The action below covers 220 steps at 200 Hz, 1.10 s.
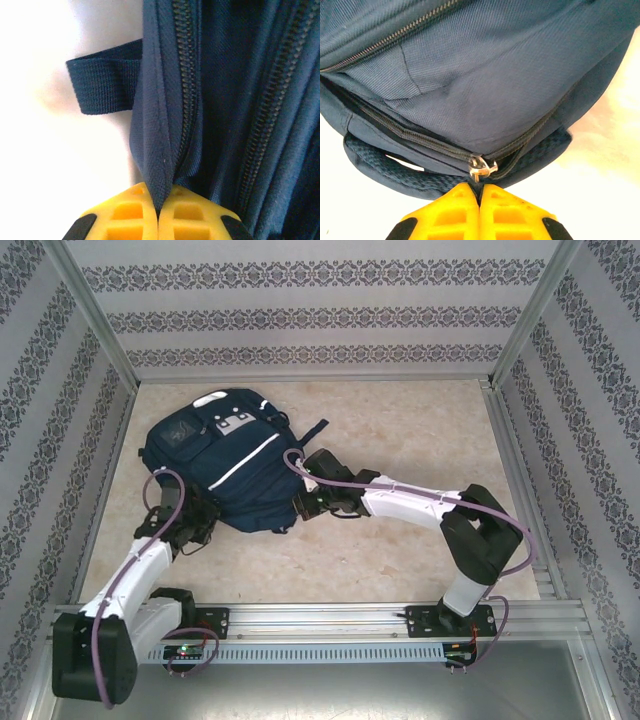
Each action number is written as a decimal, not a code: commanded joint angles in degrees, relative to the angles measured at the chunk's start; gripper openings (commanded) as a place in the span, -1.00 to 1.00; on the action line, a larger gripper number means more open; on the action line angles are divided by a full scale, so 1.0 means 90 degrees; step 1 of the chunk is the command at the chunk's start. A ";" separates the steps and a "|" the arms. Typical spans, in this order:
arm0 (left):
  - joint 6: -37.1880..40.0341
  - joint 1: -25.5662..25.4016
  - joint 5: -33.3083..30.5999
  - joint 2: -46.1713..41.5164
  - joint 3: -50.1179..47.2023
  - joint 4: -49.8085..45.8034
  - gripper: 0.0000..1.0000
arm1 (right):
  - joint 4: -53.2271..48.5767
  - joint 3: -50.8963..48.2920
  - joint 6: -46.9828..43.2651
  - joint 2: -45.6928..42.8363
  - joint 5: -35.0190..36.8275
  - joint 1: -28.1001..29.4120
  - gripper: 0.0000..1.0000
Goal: Pack the student bag
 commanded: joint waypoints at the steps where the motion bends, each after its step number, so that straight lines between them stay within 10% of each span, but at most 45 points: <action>1: 0.1232 0.1014 -0.1001 0.0533 0.0522 -0.0594 -1.00 | -0.0705 0.0379 0.0002 0.0348 0.0772 -0.0011 -1.00; 30: 0.1665 0.1547 -0.0498 0.1089 0.1159 -0.1013 -0.99 | -0.0587 0.1091 0.0182 0.0893 0.0258 0.0523 -1.00; 56: 0.1653 0.1529 0.0102 0.0753 0.1280 -0.1404 -0.22 | -0.0439 0.1600 0.0270 0.1216 -0.0159 0.0986 -1.00; 96: 0.1034 0.1217 0.0672 -0.0484 0.0940 -0.2241 -0.03 | -0.0554 0.2484 0.0210 0.1920 -0.0532 0.1413 -1.00; 121: -0.0389 0.0449 0.1247 -0.1160 0.0163 -0.1415 -0.01 | -0.0570 0.2636 0.0194 0.2061 -0.0553 0.1469 -1.00; 157: -0.1825 -0.1407 -0.0089 -0.1479 -0.0280 -0.0050 0.31 | -0.0564 0.2495 0.0200 0.1987 -0.0444 0.1461 -1.00; 209: -0.1674 -0.1969 -0.0856 0.0001 -0.0066 0.0790 0.22 | -0.0500 0.2272 0.0240 0.1794 -0.0411 0.1469 -1.00; 220: -0.1527 -0.1992 -0.1041 0.0246 0.0067 0.0628 -0.23 | -0.0492 0.2191 0.0254 0.1717 -0.0352 0.1469 -1.00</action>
